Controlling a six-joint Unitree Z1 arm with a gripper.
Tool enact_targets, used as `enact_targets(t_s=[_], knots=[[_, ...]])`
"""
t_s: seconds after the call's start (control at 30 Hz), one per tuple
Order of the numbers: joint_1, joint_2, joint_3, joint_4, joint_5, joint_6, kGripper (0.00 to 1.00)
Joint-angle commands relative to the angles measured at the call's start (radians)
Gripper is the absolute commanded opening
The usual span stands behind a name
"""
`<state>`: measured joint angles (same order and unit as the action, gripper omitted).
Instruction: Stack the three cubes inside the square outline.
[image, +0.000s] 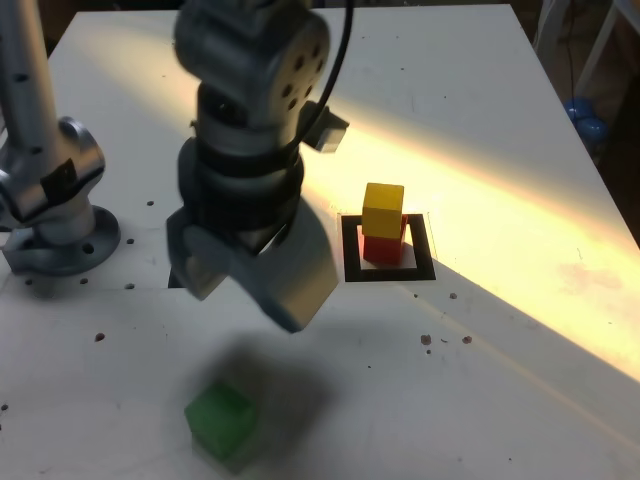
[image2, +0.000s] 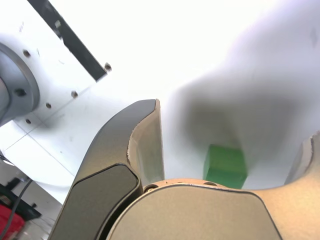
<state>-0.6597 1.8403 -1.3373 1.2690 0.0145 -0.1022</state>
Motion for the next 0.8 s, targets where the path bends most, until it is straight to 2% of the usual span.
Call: enact_targets(t_s=[0.0,0.27,0.5,0.63,0.77], knots=[[-0.042,-0.001,0.010,-0.009,-0.005,-0.021,0.98],[-0.197,0.072,0.019,-0.073,-0.039,-0.089,0.96],[-0.231,0.145,-0.006,-0.099,-0.057,-0.097,0.91],[-0.232,0.157,-0.013,-0.099,-0.060,-0.102,0.79],[-0.232,0.169,-0.023,-0.097,-0.057,-0.111,0.60]])
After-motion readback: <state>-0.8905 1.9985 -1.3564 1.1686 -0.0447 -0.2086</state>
